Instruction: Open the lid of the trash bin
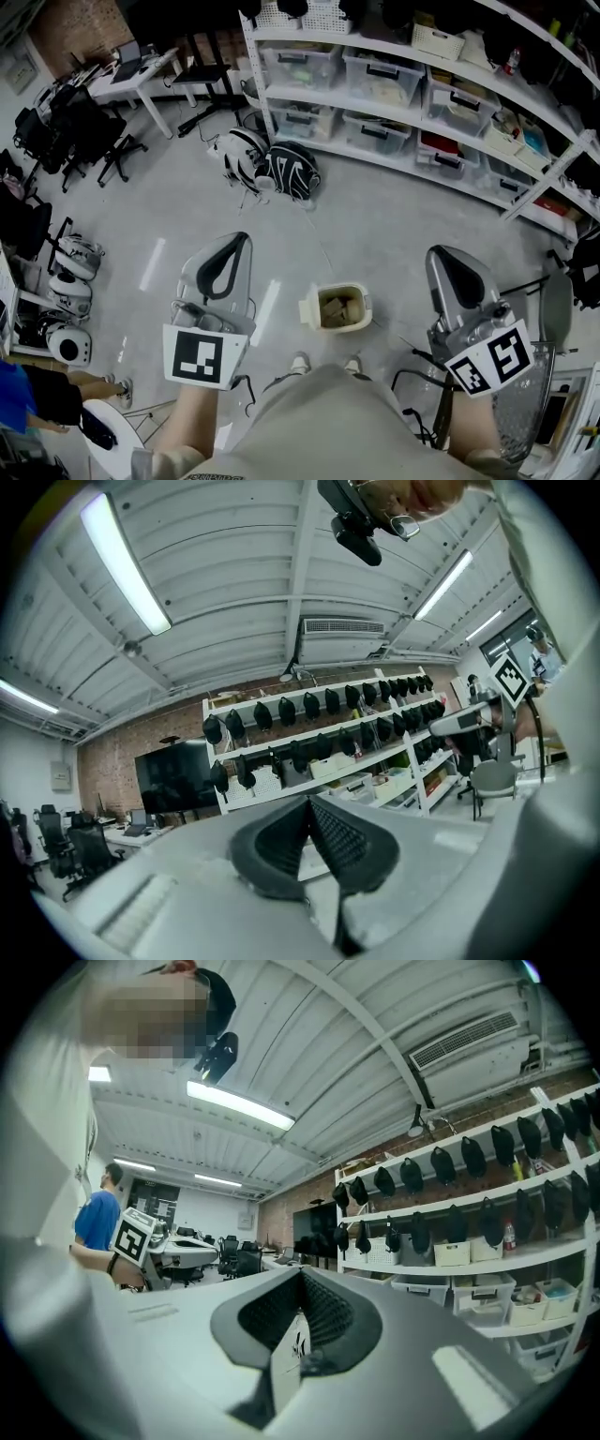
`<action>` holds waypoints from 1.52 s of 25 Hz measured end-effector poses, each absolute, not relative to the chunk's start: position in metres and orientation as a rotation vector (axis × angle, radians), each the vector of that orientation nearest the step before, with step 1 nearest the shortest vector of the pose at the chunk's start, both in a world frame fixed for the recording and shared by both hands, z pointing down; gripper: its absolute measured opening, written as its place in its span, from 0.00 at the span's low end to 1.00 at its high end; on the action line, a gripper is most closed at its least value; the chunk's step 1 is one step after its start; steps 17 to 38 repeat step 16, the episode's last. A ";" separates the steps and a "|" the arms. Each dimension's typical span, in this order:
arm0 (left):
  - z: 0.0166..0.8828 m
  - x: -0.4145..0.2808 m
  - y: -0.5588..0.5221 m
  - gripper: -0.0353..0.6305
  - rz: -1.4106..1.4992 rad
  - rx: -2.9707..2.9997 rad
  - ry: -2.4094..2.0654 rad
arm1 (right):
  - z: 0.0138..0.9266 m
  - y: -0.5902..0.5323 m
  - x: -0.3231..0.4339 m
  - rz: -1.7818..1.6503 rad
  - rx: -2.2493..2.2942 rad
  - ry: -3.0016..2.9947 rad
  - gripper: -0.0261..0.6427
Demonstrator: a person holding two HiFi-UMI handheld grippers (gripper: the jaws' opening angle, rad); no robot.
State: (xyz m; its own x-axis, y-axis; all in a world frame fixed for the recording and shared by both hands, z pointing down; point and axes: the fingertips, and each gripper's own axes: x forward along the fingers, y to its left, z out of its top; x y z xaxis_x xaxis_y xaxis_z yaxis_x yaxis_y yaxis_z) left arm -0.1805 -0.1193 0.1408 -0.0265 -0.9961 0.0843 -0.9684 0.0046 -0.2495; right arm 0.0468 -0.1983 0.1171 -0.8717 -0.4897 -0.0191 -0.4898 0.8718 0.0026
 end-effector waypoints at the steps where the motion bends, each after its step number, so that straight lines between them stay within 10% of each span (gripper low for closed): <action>1: 0.142 -0.181 -0.120 0.06 -0.369 -2.106 2.142 | 0.119 -0.199 0.045 0.003 -0.788 3.025 0.04; 38: 0.144 -0.180 -0.114 0.06 -0.366 -2.092 2.169 | 0.125 -0.194 0.034 0.036 -0.746 3.067 0.04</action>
